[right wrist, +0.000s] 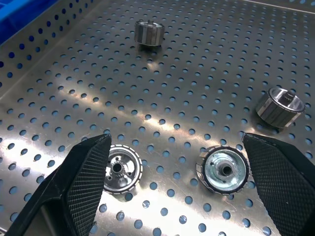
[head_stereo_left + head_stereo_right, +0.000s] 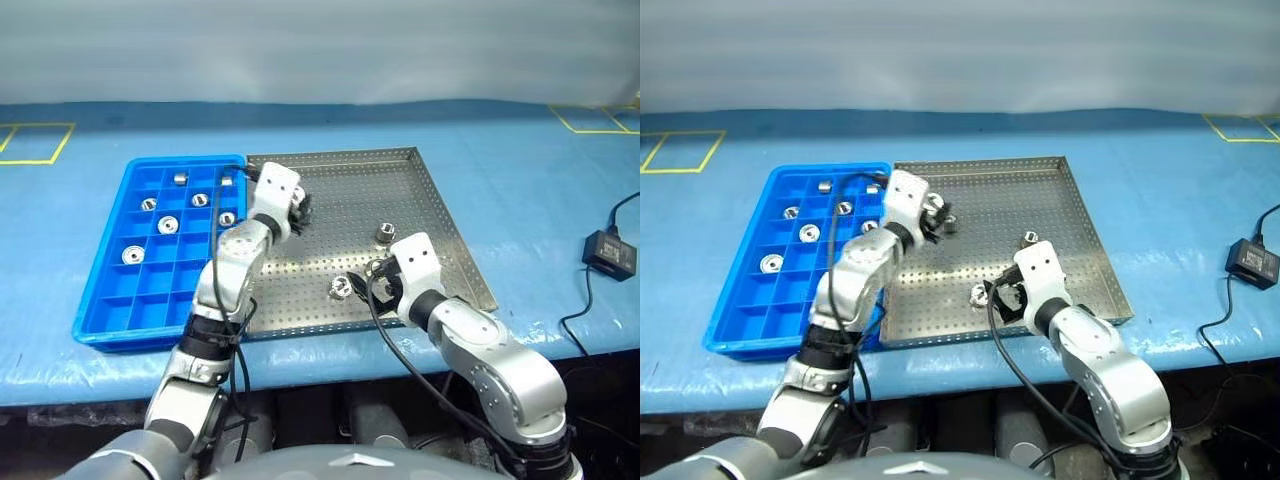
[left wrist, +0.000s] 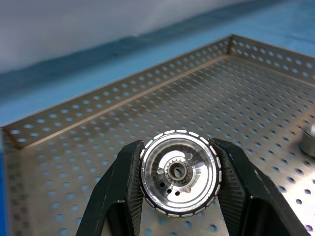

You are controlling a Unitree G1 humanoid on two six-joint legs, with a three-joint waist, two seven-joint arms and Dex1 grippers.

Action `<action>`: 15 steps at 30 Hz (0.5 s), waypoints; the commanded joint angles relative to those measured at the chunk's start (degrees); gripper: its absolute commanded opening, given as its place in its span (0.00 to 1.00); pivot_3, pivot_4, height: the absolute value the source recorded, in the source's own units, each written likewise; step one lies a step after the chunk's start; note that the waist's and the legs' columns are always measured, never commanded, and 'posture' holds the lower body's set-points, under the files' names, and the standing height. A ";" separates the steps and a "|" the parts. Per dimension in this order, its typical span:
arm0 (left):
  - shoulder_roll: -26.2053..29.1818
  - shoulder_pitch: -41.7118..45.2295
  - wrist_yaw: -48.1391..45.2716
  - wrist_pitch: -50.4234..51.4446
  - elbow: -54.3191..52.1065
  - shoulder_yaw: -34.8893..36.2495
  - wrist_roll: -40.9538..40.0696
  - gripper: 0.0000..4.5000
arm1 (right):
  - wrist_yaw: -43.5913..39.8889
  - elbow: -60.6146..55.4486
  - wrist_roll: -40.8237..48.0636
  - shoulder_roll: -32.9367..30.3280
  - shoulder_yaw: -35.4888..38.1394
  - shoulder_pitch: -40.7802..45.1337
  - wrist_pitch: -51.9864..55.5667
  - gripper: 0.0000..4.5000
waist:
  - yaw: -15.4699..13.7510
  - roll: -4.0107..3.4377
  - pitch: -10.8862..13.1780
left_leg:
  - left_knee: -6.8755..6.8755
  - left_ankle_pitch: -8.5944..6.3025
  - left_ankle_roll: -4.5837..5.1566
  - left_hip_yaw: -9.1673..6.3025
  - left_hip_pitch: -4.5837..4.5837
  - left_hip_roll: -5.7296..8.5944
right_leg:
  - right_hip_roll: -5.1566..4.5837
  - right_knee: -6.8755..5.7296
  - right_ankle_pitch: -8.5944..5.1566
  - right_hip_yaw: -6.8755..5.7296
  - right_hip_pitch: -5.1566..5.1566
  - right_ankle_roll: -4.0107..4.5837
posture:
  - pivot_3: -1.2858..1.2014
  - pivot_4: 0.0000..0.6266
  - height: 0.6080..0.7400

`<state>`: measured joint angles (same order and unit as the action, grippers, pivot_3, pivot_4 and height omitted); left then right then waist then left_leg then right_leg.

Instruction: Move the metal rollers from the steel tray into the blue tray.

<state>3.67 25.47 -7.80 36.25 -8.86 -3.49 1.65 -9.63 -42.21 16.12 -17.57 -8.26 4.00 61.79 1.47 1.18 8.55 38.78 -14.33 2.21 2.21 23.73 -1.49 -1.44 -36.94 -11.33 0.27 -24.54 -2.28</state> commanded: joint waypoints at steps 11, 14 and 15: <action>-0.12 -18.37 14.68 11.79 -25.95 4.53 12.67 0.39 | -7.01 4.40 -0.43 -2.20 -8.66 7.00 -5.18 1.00 | -2.61 0.03 0.01 | 0.04 -0.02 0.03 -0.01 0.01 0.04 | -0.05 0.03 -0.15 -0.07 0.03 0.25 | 0.57 0.24 1.00; -1.91 -20.85 16.98 13.95 -27.61 6.13 13.99 0.39 | -7.77 5.29 -0.32 -1.95 -9.43 7.57 -5.92 1.00 | -3.22 0.04 0.02 | 0.05 -0.01 0.03 -0.03 0.01 0.02 | -0.05 0.02 -0.16 -0.10 0.04 0.27 | 0.58 0.24 1.00; -2.16 -21.66 17.49 14.59 -28.08 6.20 14.59 0.39 | -7.88 5.52 -0.39 -1.89 -9.65 7.66 -6.06 1.00 | -3.37 0.04 0.02 | 0.05 -0.01 0.03 -0.04 0.02 0.02 | -0.05 0.02 -0.17 -0.10 0.03 0.27 | 0.58 0.24 1.00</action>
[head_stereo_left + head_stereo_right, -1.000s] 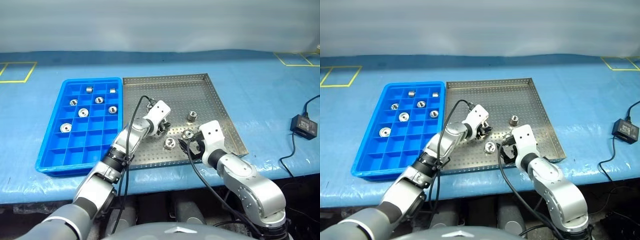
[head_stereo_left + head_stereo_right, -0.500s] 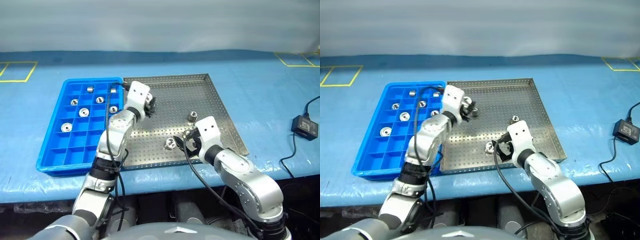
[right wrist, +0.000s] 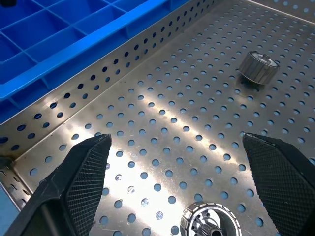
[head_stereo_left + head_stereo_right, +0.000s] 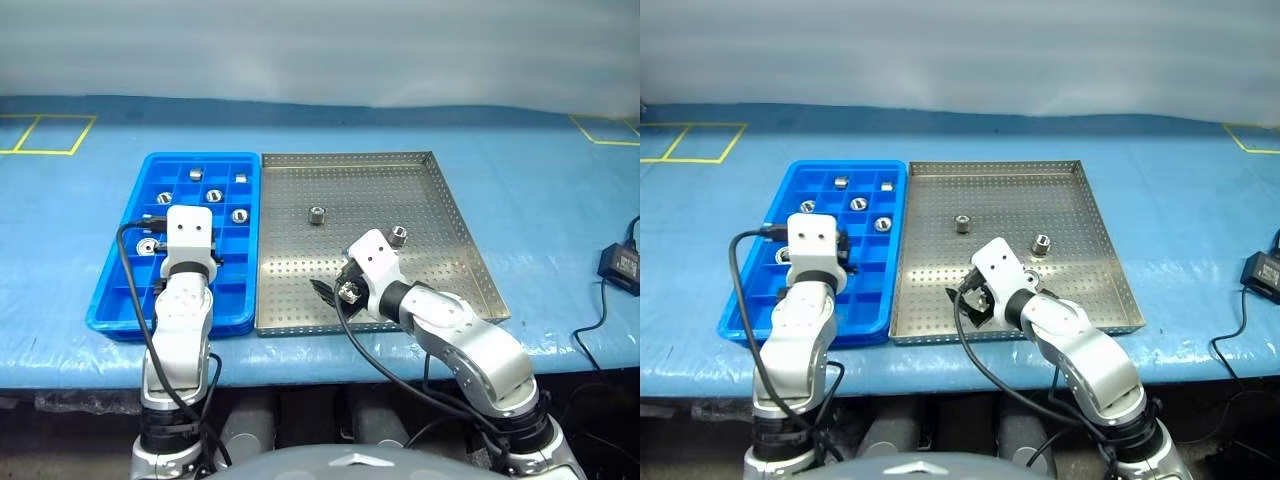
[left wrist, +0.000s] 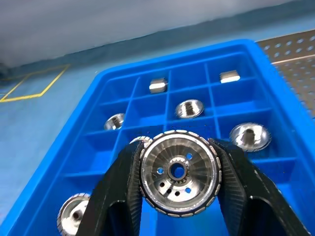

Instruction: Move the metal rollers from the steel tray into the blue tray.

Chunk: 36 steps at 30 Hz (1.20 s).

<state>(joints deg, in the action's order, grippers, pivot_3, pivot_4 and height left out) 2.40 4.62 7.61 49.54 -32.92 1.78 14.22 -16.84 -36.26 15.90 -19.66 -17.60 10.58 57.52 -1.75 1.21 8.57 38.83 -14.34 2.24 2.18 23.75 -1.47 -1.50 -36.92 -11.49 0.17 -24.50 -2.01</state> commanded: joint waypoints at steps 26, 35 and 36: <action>-1.29 3.28 -7.16 0.60 -1.10 -0.19 -4.91 0.99 | 0.91 -1.48 0.30 1.36 2.46 -0.84 -1.25 1.00 | -0.67 0.01 0.01 | 0.02 0.00 -0.01 -0.10 0.07 -0.02 | -0.06 0.01 -0.06 -0.17 -0.01 0.10 | 0.56 0.24 1.00; -0.21 20.75 -23.81 6.63 10.34 -1.08 -21.88 0.99 | 1.41 -1.20 -0.02 1.22 3.54 -1.23 -1.08 1.00 | -0.68 0.01 0.01 | 0.10 0.00 0.00 -0.12 0.13 0.02 | -0.02 0.02 -0.05 -0.21 -0.01 0.08 | 0.56 0.24 1.00; -0.61 23.53 -24.41 6.66 13.44 -1.44 -22.69 0.99 | 1.49 -1.26 -0.08 1.19 3.62 -1.33 -1.05 1.00 | -0.64 0.01 0.01 | 0.10 0.00 0.01 -0.13 0.12 0.02 | -0.02 0.02 -0.05 -0.20 0.00 0.07 | 0.56 0.24 1.00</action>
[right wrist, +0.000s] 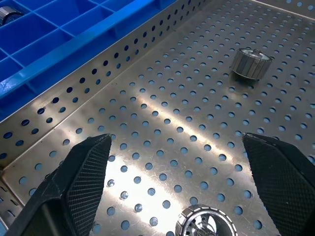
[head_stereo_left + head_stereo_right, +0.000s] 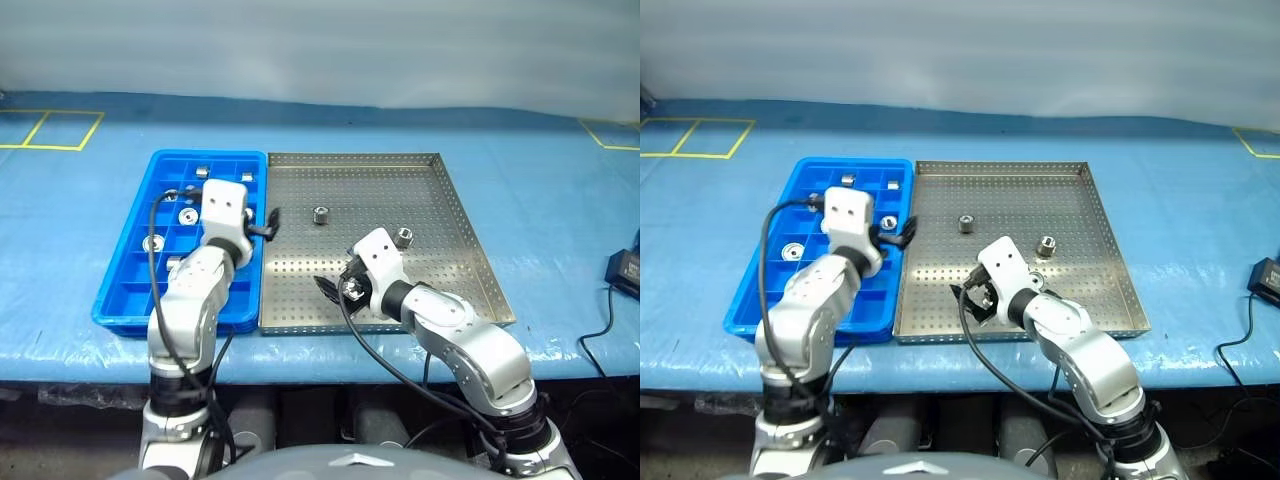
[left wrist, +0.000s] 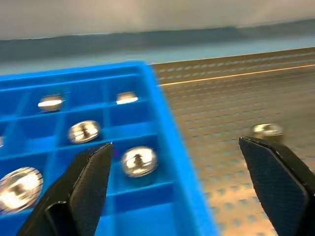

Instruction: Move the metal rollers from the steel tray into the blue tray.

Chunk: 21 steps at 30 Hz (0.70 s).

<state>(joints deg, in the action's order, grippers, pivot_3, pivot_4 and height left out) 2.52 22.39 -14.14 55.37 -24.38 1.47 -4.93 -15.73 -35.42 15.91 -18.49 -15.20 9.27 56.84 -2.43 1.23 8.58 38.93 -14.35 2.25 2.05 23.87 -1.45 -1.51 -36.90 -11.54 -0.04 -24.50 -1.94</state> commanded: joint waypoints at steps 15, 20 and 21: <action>-4.99 27.20 3.39 -22.00 57.49 -3.08 1.17 0.99 | 4.69 -6.99 -0.63 0.91 3.15 -4.92 1.43 1.00 | 2.15 0.00 0.00 | -0.01 -0.06 0.10 0.04 0.04 0.05 | 0.05 0.06 0.19 0.06 -0.03 -0.33 | 0.50 0.24 1.00; -5.22 29.31 5.01 -25.70 67.18 -2.46 1.87 0.99 | 5.44 -7.64 -0.68 1.05 3.30 -5.52 1.70 1.00 | 2.97 0.01 0.01 | 0.00 -0.06 0.10 0.05 0.06 0.04 | 0.03 0.07 0.19 0.07 -0.03 -0.34 | 0.49 0.24 1.00; -5.23 29.53 5.36 -26.12 68.16 -2.31 1.99 0.99 | 5.52 -7.73 -0.68 1.05 3.31 -5.58 1.74 1.00 | 3.09 0.01 0.00 | -0.01 -0.06 0.10 0.06 0.06 0.04 | 0.02 0.07 0.20 0.07 -0.04 -0.34 | 0.49 0.24 1.00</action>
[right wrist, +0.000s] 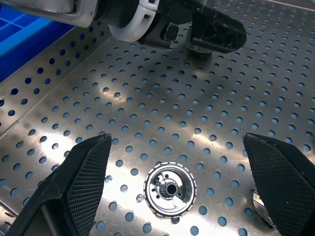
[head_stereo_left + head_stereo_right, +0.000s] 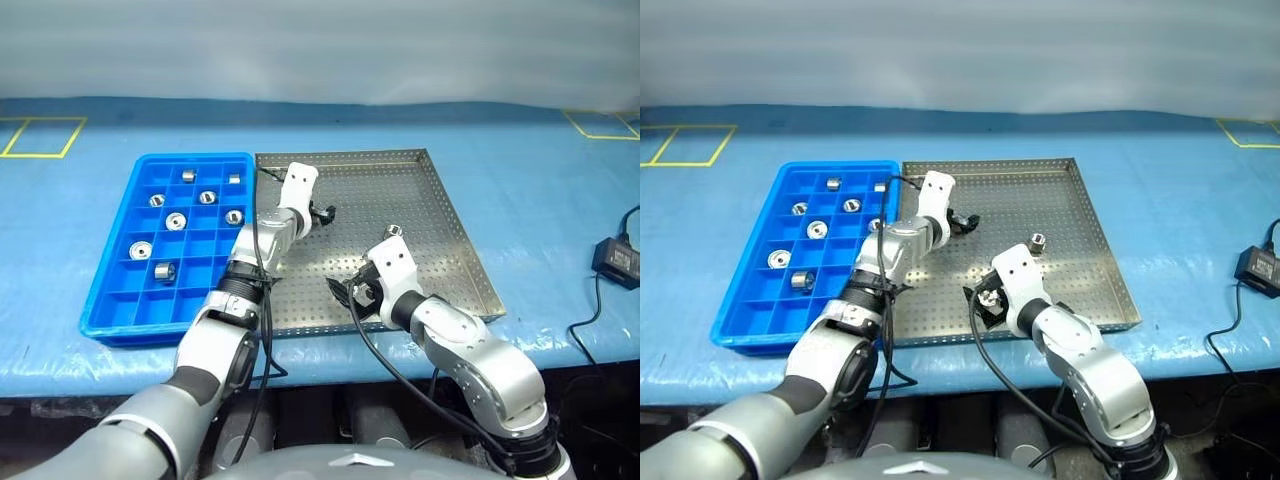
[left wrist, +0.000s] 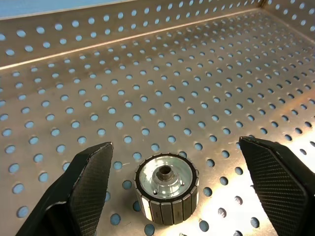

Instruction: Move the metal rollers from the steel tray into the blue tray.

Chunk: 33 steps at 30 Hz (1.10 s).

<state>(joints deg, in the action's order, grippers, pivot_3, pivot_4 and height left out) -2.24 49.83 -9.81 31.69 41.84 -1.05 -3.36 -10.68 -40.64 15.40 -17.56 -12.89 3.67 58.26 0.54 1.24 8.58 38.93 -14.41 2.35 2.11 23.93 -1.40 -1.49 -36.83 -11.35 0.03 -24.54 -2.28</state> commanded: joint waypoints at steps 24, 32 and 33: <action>6.91 -22.50 3.26 10.66 -47.55 2.62 1.09 0.38 | -3.00 3.34 -0.20 0.96 -3.45 6.14 -1.90 1.00 | 0.16 -0.03 0.02 | -0.03 0.01 -0.02 0.03 -0.05 -0.10 | 0.00 -0.07 0.09 0.05 -0.03 0.17 | 0.55 0.24 1.00; 9.39 -37.55 9.06 19.95 -74.29 8.47 2.92 0.38 | -9.32 8.82 -0.08 1.05 -9.09 12.46 -5.84 1.00 | -1.91 -0.01 0.04 | -0.05 0.00 -0.03 0.01 -0.11 -0.10 | -0.02 -0.07 0.07 0.02 0.02 0.18 | 0.60 0.24 1.00; 9.12 -38.87 9.48 20.71 -76.82 9.40 2.85 0.38 | -9.87 9.45 -0.19 1.12 -9.59 13.03 -6.21 1.00 | -2.53 -0.01 0.04 | -0.04 0.00 -0.04 -0.01 -0.09 -0.09 | -0.02 -0.06 0.02 -0.01 0.02 0.16 | 0.61 0.24 1.00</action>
<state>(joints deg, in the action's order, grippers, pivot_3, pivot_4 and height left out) 7.05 11.30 -1.19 51.43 -28.41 7.27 -0.62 -19.26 -30.84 15.10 -16.87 -21.89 15.31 53.90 -1.99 1.22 8.63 38.89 -14.40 2.31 2.09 23.84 -1.49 -1.52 -36.88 -11.43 0.02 -24.50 -2.10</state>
